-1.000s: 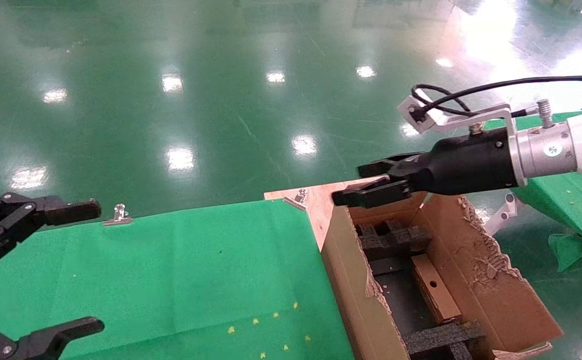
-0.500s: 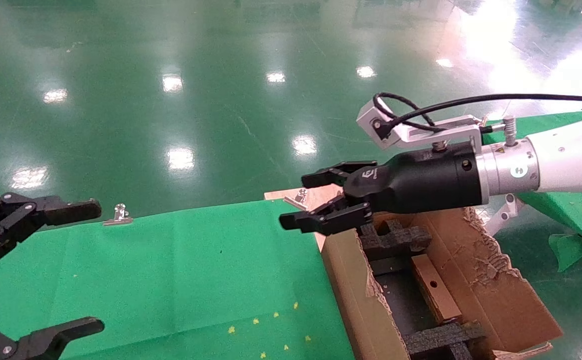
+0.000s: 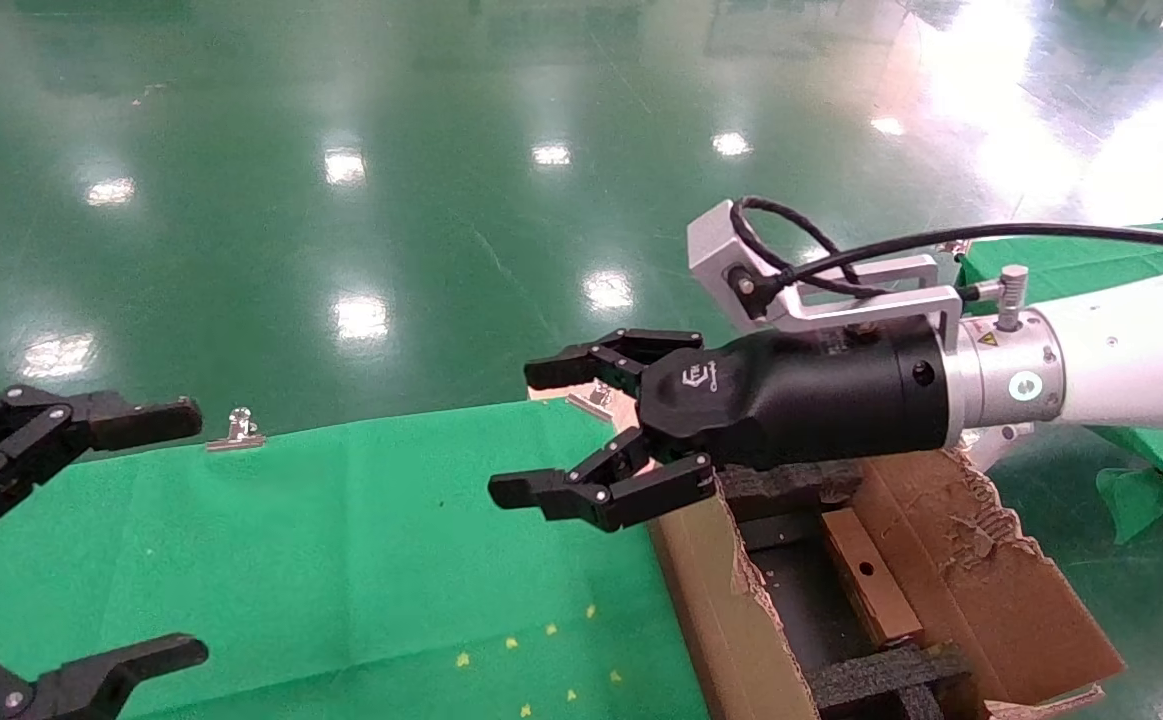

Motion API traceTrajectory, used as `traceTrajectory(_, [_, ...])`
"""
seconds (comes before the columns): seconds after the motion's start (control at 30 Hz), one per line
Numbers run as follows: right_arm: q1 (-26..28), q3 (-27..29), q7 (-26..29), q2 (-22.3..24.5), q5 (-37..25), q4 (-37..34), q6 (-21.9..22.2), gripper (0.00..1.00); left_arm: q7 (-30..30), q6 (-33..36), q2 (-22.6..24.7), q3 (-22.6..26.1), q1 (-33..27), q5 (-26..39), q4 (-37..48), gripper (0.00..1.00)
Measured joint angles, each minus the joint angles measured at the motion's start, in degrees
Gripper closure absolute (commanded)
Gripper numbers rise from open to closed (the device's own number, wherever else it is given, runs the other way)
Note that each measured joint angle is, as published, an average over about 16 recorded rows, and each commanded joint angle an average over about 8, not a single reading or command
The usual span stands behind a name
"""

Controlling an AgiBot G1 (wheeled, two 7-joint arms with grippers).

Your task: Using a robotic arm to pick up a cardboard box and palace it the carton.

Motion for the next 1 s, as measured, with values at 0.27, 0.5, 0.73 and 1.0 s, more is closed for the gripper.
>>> traceTrajectory(0.27, [-7.5,11.0,-2.7,-0.6,-0.5,3.4,-2.3,0.0,0.0,0.0,0.0,0.0,0.0,0.0,0.0,0.0])
traceTrajectory(0.5, [-14.0,20.6,-5.1,-1.2,-1.0,6.4,-4.4,0.0,0.0,0.0,0.0,0.0,0.0,0.0,0.0,0.0])
traceTrajectory(0.73, [-20.4,30.0,-7.4,-1.7,-1.5,9.3,-6.3,0.0,0.0,0.0,0.0,0.0,0.0,0.0,0.0,0.0])
traceTrajectory(1.0, [-24.9,36.7,-9.1,-2.0,-1.8,11.4,-7.8,0.0,0.0,0.0,0.0,0.0,0.0,0.0,0.0,0.0])
